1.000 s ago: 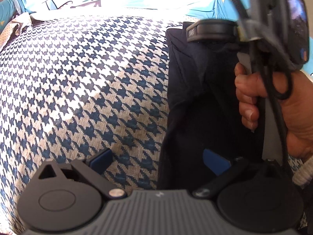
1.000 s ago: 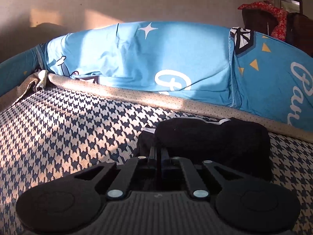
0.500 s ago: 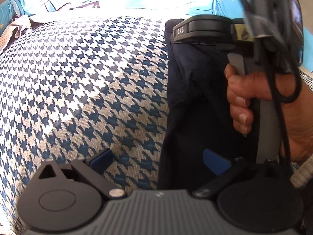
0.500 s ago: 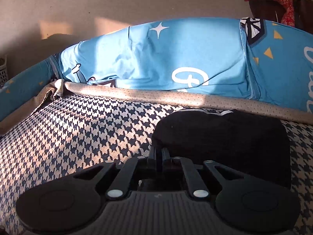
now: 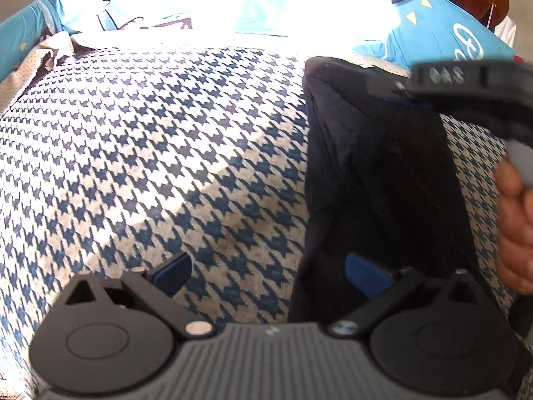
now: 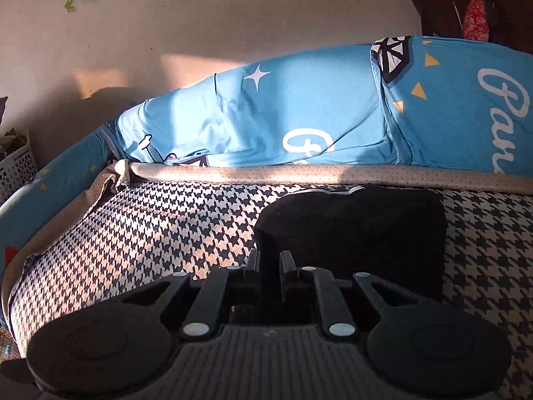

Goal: Fold clothes

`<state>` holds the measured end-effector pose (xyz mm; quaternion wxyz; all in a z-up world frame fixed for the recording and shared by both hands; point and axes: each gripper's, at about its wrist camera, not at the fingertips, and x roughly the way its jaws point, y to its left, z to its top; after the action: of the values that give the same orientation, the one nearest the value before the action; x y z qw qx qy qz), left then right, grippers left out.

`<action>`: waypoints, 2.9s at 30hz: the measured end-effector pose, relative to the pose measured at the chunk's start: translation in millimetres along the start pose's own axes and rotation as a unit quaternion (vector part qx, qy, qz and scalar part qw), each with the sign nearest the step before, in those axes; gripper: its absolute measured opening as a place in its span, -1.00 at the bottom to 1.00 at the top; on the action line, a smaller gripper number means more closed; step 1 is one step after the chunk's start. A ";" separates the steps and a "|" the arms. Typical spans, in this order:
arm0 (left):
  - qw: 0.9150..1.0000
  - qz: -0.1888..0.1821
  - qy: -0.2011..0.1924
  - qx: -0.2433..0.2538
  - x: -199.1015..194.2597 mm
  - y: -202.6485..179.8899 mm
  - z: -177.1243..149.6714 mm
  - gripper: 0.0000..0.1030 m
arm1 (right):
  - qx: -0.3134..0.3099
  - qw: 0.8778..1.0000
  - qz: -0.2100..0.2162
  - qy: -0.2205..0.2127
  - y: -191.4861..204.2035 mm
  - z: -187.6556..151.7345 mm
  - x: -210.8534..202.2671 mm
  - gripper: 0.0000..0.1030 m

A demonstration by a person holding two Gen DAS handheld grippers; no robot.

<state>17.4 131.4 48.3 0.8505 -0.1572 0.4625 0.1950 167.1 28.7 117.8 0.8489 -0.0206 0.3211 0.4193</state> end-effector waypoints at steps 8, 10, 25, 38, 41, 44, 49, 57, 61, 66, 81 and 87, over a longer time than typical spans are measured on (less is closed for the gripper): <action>1.000 0.021 -0.010 -0.013 11.0 19.5 -1.7 1.00 | -0.025 0.998 -0.022 0.055 -8.8 -23.3 -5.4 -0.75; 0.999 0.025 -0.013 -0.016 4.9 26.5 -7.4 1.00 | -0.029 0.998 -0.006 0.063 -6.3 -27.7 -6.3 -0.75; 0.998 0.052 -0.016 -0.025 8.4 35.1 -2.3 1.00 | -0.065 0.993 0.045 0.086 18.2 -43.5 11.6 -0.64; 0.998 0.056 -0.027 -0.002 5.2 27.0 -6.7 1.00 | -0.012 0.998 0.008 0.059 10.0 -42.4 -44.2 -0.42; 0.998 0.059 -0.029 0.016 6.0 21.5 -10.0 1.00 | 0.001 0.999 -0.006 0.051 6.5 -49.4 -66.0 -0.40; 0.997 0.058 -0.030 0.033 6.2 16.7 -14.5 1.00 | 0.020 0.998 -0.025 0.047 0.7 -58.6 -85.4 -0.40; 0.997 0.046 -0.034 0.051 3.0 14.3 -22.9 1.00 | 0.038 0.996 -0.063 0.043 -9.5 -73.9 -113.9 -0.39; 0.995 0.032 -0.046 0.079 -9.1 13.0 -43.7 1.00 | 0.069 0.991 -0.106 0.035 -18.4 -101.5 -157.8 -0.29; 0.996 0.021 -0.043 0.075 -15.9 15.7 -60.0 1.00 | 0.086 0.988 -0.125 0.035 -21.4 -118.6 -178.8 -0.28; 0.994 0.021 -0.049 0.092 -25.0 13.6 -79.4 1.00 | 0.107 0.983 -0.147 0.031 -24.5 -138.7 -203.5 -0.27; 0.993 -0.002 -0.054 0.108 -44.9 15.4 -116.7 1.00 | 0.169 0.978 -0.124 0.018 -17.1 -182.6 -243.9 -0.26; 0.993 -0.004 -0.056 0.107 -48.4 17.5 -122.7 1.00 | 0.206 0.971 -0.122 0.008 -25.9 -187.9 -243.3 -0.26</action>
<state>-103.9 82.8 23.7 0.8877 -0.0566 0.4320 0.1492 -20.9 -215.2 99.5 0.8770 0.1123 0.4027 0.2369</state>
